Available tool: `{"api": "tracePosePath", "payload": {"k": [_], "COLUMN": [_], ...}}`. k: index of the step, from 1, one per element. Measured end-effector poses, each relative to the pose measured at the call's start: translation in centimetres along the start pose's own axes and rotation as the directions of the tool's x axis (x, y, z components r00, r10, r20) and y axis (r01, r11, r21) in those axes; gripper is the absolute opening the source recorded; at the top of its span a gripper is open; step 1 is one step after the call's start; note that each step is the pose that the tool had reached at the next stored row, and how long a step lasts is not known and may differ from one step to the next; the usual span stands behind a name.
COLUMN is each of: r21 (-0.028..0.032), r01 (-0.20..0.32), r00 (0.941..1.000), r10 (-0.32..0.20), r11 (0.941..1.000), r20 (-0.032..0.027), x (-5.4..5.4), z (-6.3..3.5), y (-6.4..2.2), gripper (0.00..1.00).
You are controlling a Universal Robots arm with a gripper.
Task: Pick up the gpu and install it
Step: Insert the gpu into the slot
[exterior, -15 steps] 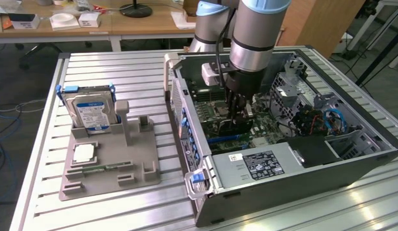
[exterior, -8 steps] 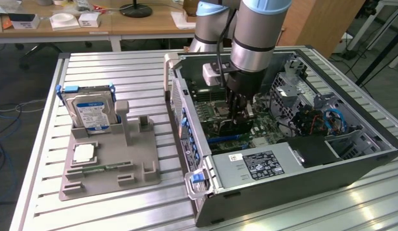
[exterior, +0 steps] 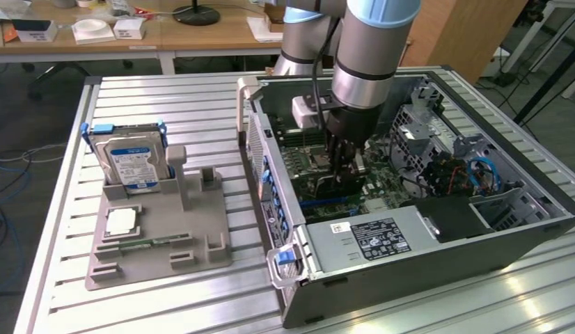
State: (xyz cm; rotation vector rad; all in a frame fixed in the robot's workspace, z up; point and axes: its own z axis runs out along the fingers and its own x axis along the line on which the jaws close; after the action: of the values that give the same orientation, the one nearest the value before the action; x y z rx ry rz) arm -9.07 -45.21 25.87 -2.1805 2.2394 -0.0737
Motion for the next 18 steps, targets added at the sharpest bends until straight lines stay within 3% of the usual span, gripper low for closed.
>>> {"api": "tracePosePath", "payload": {"k": [18], "r21": [-0.0003], "r01": [0.000], "r00": [1.0000], "r10": [0.000], "r11": [1.0000], "r20": [-0.0001], "x": [-0.22], "z": [0.74], "y": [0.14], "gripper": [0.26]}}
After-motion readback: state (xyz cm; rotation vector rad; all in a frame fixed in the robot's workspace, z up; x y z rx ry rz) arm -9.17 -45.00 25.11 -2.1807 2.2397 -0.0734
